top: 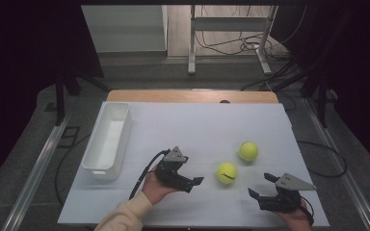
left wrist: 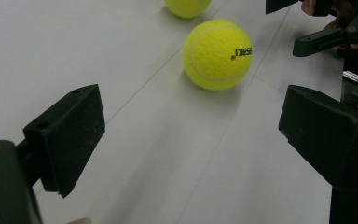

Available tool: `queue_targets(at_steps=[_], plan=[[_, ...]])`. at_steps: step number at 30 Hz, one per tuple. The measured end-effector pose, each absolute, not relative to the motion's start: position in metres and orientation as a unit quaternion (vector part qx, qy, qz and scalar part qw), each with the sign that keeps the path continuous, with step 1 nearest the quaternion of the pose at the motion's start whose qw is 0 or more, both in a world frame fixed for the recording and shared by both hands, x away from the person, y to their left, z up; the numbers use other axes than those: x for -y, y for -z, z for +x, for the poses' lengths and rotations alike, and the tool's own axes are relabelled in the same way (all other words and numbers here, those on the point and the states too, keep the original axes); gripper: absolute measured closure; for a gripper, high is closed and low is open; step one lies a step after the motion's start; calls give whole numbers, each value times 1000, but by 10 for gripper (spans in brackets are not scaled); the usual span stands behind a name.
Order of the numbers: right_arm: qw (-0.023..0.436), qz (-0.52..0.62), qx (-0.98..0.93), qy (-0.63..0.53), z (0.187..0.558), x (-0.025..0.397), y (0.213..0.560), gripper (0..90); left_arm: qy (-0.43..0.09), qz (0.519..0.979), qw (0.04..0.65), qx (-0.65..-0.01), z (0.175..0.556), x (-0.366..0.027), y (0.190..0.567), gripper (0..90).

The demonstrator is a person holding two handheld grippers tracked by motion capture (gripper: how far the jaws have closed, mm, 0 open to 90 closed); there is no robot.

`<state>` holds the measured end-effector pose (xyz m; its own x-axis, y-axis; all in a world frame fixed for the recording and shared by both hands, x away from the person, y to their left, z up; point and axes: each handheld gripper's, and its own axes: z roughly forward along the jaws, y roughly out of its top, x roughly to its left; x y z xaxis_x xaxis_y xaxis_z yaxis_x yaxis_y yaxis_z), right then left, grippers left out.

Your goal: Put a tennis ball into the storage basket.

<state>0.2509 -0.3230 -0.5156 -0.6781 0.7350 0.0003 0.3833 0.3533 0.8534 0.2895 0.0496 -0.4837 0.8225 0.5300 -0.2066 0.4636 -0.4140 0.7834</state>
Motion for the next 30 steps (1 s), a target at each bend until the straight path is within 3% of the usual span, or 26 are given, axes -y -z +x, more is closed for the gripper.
queue_targets(at_steps=[30], plan=[[197,350,-798,-450,251,324,515,150,-19,846,450,-284,298,-23,488,80]])
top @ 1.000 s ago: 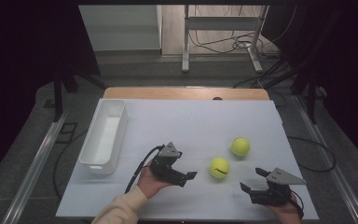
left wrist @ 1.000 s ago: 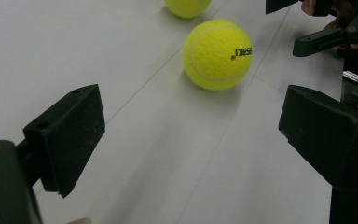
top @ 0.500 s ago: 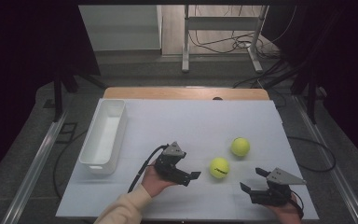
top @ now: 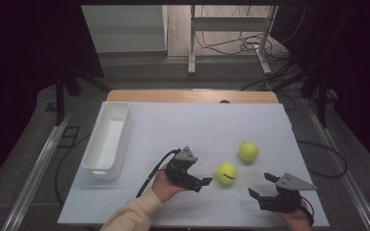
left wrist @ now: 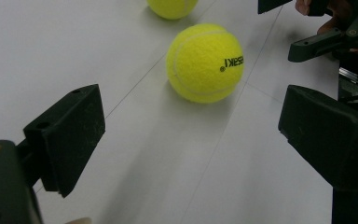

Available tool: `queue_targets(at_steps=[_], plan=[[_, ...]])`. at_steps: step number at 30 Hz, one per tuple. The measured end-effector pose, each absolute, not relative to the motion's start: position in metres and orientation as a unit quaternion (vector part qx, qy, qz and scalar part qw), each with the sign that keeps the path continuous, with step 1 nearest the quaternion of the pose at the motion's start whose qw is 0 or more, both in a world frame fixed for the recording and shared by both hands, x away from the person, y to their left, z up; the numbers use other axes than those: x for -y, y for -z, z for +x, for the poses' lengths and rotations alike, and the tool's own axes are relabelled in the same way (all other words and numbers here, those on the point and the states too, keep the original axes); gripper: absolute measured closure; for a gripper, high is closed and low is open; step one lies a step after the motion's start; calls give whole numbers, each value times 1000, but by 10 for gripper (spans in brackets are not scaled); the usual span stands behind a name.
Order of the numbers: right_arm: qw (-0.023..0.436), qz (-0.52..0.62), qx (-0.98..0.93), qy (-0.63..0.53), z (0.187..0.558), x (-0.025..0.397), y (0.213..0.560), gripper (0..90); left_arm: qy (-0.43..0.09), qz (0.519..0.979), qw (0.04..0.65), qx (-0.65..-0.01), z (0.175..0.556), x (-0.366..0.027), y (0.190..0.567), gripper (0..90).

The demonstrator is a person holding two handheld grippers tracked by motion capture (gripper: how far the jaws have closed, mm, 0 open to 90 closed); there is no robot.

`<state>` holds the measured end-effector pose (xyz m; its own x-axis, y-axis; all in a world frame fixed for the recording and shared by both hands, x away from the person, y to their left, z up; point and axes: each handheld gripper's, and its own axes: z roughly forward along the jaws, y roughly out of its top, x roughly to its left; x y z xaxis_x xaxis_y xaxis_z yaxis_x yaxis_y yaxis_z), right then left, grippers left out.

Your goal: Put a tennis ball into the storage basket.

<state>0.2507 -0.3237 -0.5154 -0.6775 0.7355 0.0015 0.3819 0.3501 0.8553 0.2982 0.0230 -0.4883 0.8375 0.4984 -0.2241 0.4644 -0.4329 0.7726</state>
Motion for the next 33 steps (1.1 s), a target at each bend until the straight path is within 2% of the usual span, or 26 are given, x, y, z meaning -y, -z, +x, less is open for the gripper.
queue_targets(at_steps=[33], plan=[[198,348,-800,-447,251,323,516,149,-6,858,443,-259,307,21,488,80]])
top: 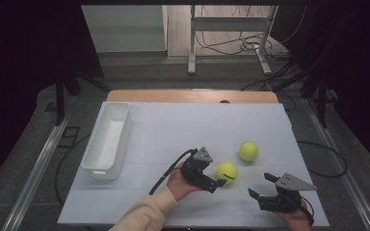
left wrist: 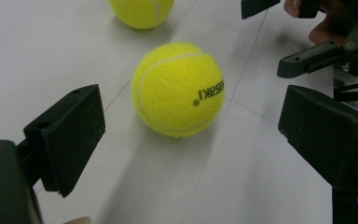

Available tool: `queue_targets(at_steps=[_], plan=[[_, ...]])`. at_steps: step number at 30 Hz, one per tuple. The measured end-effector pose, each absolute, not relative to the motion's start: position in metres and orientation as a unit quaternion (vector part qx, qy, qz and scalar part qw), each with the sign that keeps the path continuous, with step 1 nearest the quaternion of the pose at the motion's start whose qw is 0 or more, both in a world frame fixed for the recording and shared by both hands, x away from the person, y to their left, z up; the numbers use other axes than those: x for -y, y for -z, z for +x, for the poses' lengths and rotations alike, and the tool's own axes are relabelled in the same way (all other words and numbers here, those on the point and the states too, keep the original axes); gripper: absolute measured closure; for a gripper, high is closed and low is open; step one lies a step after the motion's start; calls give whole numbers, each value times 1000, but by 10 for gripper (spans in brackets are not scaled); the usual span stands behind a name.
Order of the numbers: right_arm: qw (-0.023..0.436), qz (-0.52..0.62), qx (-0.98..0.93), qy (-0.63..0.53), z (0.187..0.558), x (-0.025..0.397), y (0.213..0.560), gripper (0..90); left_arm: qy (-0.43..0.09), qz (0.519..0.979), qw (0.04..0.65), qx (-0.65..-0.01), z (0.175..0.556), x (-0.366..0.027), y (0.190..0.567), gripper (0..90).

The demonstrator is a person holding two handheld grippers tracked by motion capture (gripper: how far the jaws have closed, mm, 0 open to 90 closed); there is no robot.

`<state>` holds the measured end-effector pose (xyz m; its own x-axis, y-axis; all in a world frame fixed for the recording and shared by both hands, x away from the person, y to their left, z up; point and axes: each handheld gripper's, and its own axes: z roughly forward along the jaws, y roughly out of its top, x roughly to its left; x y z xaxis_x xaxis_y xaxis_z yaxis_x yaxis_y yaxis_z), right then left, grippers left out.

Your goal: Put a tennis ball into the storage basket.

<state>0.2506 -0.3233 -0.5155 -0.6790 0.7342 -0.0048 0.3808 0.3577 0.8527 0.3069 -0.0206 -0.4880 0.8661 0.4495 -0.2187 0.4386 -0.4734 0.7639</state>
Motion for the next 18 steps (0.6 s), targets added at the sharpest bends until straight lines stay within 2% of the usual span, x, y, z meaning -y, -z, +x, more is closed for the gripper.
queue_targets(at_steps=[18], plan=[[198,348,-799,-448,250,323,515,149,1,870,423,-254,317,44,495,77]])
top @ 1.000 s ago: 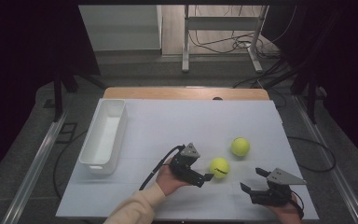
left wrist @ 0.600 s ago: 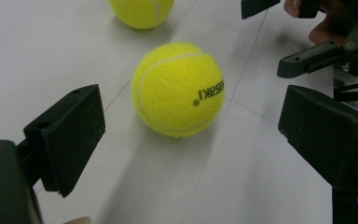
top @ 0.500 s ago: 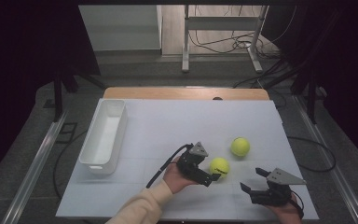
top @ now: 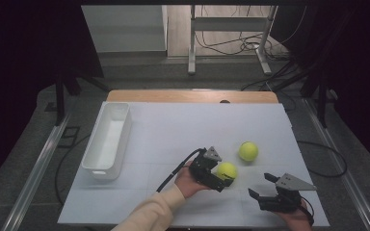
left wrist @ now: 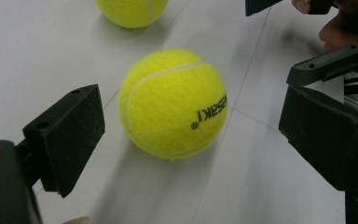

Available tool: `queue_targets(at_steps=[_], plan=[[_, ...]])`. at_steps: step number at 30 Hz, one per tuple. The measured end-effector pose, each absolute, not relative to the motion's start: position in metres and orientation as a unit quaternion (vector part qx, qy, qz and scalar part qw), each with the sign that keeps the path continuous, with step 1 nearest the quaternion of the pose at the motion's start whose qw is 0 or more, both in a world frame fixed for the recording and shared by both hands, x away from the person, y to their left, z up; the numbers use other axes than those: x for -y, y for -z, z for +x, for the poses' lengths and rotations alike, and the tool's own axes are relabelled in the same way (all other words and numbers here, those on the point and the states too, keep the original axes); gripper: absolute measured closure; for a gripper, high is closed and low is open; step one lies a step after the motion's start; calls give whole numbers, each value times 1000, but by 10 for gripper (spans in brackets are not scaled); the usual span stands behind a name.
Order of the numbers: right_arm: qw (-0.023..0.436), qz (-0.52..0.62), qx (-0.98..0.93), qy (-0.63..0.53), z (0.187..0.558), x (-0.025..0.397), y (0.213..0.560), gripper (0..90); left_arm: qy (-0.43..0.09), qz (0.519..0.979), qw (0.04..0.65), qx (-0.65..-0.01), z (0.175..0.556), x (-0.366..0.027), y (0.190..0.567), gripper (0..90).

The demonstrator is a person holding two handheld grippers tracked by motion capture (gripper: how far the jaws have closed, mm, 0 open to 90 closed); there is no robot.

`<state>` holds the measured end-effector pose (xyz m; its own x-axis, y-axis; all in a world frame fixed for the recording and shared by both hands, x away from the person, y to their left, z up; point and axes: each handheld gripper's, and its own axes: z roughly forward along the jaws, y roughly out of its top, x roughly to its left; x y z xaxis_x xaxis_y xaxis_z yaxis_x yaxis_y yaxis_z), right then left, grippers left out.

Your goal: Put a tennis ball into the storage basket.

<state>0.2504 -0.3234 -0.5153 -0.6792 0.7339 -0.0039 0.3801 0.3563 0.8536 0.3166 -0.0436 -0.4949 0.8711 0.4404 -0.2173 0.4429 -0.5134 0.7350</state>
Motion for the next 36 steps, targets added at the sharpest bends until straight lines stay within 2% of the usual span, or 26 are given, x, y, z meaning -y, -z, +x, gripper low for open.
queue_targets(at_steps=[24,29,31,36], plan=[[197,349,-800,-447,251,324,516,149,10,879,398,-260,333,64,513,91],[197,349,-800,-447,251,324,516,149,16,880,400,-255,335,66,517,173],[196,348,-800,-448,251,324,516,149,8,883,397,-250,334,67,517,246],[197,348,-800,-448,251,324,516,149,7,885,396,-245,334,66,516,261]])
